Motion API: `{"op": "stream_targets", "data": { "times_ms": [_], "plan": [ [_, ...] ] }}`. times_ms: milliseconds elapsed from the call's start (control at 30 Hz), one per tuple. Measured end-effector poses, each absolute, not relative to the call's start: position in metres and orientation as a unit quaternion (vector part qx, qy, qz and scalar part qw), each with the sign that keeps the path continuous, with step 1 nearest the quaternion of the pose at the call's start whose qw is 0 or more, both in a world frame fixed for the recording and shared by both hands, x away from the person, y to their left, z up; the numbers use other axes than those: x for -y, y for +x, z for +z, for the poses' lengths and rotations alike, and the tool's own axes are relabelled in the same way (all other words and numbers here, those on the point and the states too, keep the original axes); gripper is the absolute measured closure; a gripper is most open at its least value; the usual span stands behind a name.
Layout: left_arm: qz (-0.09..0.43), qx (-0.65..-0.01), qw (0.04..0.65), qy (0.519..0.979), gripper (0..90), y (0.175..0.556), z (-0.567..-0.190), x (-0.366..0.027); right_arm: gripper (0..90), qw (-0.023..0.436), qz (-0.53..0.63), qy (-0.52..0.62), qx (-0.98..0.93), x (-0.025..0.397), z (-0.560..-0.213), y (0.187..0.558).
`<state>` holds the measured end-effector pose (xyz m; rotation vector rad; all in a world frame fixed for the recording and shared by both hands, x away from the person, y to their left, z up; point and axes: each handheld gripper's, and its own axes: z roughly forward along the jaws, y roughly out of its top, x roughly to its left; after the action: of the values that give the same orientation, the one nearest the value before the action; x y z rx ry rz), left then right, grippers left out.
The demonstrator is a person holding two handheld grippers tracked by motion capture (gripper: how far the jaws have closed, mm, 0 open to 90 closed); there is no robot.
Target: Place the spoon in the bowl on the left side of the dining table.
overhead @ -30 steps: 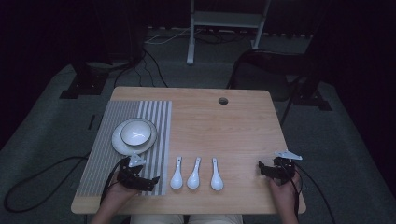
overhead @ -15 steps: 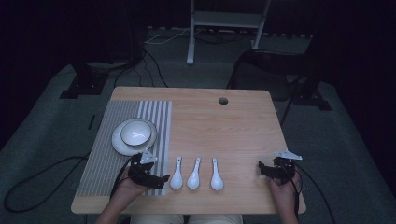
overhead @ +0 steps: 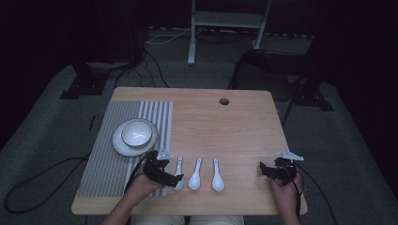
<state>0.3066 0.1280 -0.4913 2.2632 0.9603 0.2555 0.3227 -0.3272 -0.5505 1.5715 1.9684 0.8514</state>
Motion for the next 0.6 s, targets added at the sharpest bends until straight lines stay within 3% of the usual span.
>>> {"op": "stream_targets", "data": {
  "times_ms": [600],
  "plan": [
    [0.07,-0.35,0.324,0.876,4.4,0.32,-0.498,-0.084,12.3,0.239,0.311,0.574,-0.719,0.327,-0.55,0.323]
  ]
}}
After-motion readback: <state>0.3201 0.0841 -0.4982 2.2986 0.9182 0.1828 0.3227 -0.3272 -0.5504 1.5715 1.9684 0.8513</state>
